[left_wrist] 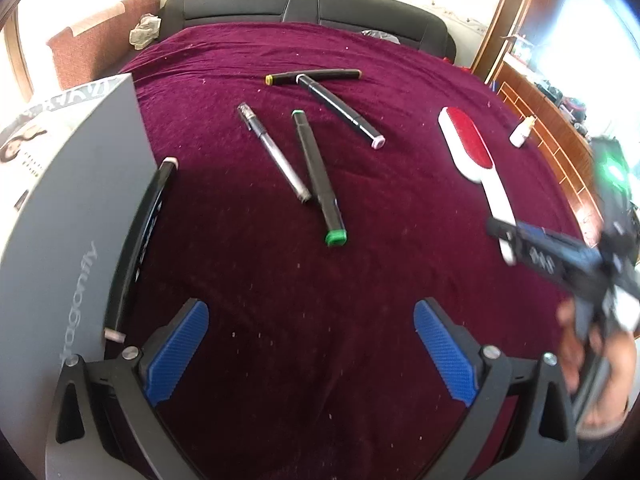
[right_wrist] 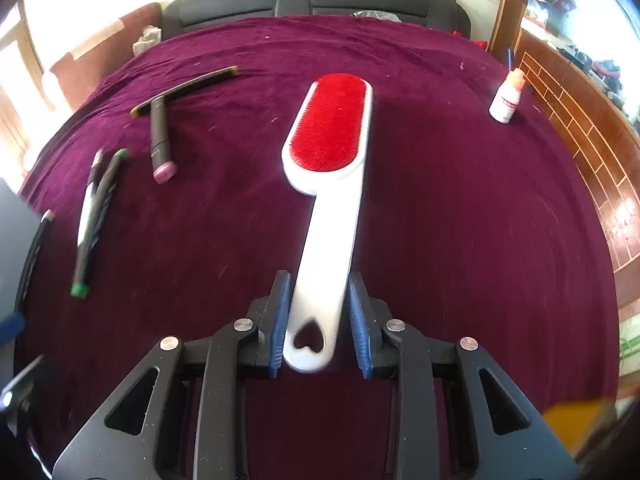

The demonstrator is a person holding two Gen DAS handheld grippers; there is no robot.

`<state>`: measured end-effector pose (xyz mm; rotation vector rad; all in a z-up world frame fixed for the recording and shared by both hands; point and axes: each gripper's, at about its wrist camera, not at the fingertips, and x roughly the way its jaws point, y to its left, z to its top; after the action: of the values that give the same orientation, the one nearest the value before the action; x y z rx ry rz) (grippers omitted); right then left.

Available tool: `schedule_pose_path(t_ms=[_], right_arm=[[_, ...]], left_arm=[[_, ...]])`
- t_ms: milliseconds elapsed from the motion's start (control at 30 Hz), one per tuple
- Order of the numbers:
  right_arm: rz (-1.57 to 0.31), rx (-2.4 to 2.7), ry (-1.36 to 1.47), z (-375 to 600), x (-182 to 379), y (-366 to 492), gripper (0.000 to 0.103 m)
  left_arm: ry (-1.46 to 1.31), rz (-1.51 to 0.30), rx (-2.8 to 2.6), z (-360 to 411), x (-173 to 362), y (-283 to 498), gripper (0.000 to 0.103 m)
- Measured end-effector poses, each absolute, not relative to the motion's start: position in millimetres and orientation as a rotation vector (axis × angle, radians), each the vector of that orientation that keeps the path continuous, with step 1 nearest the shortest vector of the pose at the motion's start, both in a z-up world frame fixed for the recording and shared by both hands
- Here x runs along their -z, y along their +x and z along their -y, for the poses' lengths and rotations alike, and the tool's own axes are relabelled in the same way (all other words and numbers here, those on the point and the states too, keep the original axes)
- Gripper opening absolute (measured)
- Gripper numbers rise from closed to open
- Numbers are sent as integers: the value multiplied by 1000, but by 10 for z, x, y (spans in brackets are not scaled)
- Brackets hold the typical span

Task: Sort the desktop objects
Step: 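Lower the right tool over the white lint brush handle and close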

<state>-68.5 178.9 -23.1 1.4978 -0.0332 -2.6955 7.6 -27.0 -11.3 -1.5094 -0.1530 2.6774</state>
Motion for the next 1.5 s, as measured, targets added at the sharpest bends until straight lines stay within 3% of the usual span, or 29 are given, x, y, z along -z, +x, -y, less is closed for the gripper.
schedule_pose_path(t_ms=[200, 467, 833, 1033, 1500], right_arm=[[76, 2616, 1417, -1625, 191, 151, 28], [-11, 2535, 1396, -1382, 228, 773, 29], [-32, 2555, 1350, -1247, 290, 778, 31], [83, 2612, 1308, -1301, 303, 751, 31], [27, 2557, 1314, -1356, 296, 1086, 28]], left_arm=[[-1490, 148, -2679, 216, 71, 350, 103], [-1467, 342, -2555, 197, 51, 600, 103], [-1485, 289, -2586, 147, 58, 443, 103], [-1478, 229, -2655, 143, 65, 393, 103], [-1399, 72, -2671, -104, 80, 522, 103]])
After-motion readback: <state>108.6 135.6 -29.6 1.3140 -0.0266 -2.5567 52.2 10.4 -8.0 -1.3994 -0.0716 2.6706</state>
